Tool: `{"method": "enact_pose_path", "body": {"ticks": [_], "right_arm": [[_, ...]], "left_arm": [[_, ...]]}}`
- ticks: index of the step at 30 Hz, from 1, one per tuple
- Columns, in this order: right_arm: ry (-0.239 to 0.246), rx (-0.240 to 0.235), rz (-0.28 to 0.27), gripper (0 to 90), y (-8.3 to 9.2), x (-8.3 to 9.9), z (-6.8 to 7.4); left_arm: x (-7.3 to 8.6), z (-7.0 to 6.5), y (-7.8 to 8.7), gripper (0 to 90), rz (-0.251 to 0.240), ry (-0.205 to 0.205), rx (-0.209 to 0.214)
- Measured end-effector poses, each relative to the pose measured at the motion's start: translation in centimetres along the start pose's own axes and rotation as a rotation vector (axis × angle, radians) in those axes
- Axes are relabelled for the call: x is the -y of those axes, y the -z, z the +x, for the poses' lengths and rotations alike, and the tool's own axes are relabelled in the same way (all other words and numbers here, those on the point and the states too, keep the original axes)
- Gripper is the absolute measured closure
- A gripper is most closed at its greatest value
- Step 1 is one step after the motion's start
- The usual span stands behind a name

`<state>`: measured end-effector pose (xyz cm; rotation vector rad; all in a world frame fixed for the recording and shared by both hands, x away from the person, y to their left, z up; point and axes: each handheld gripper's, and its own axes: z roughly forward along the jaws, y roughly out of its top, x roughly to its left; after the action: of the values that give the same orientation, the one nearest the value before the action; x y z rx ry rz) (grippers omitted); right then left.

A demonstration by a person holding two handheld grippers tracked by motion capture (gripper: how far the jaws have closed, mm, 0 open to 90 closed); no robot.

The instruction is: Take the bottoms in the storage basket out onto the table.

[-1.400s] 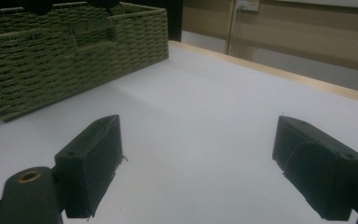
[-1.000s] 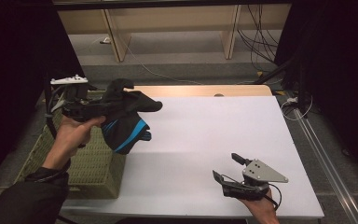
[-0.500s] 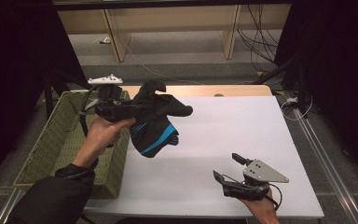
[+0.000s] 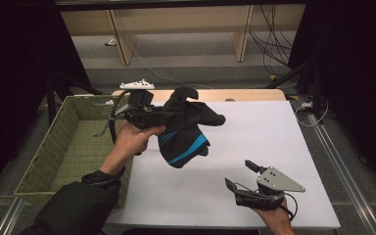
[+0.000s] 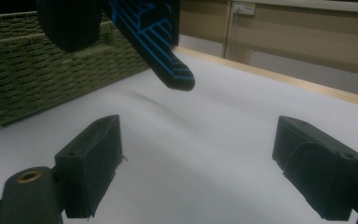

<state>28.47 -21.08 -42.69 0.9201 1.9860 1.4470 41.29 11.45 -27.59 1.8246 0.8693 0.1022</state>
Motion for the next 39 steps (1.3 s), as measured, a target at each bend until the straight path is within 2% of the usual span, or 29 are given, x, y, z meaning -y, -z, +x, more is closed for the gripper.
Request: {"method": "enact_pose_path", "body": {"ticks": [10,11,17,24,29,35,39], "right_arm": [[0.000,0.005,-0.002,16.8,0.0,0.0,-0.1],[0.001,0.005,-0.003,16.8,0.1,0.0,-0.1],[0.001,0.007,-0.003,16.8,0.1,0.0,-0.1],[0.000,0.005,-0.005,16.8,0.1,-0.1,-0.1],[-0.002,0.005,-0.007,16.8,0.2,-0.1,-0.1],[0.001,0.003,-0.005,16.8,0.1,0.0,-0.1],[0.001,0.003,-0.003,16.8,0.1,0.0,-0.1]], "left_arm": [[0.8,-0.4,-2.7,64.0,0.011,0.023,0.021],[1.0,-0.4,-3.4,64.0,0.020,0.024,0.015],[1.9,-0.1,-5.0,63.9,0.044,0.025,-0.019],[3.6,0.5,-7.4,63.9,0.075,0.054,-0.048],[4.2,0.5,-8.3,63.8,0.081,0.063,-0.049],[5.1,0.7,-9.8,63.6,0.078,0.085,-0.070],[5.7,1.0,-10.7,63.4,0.104,0.094,-0.072]]}}
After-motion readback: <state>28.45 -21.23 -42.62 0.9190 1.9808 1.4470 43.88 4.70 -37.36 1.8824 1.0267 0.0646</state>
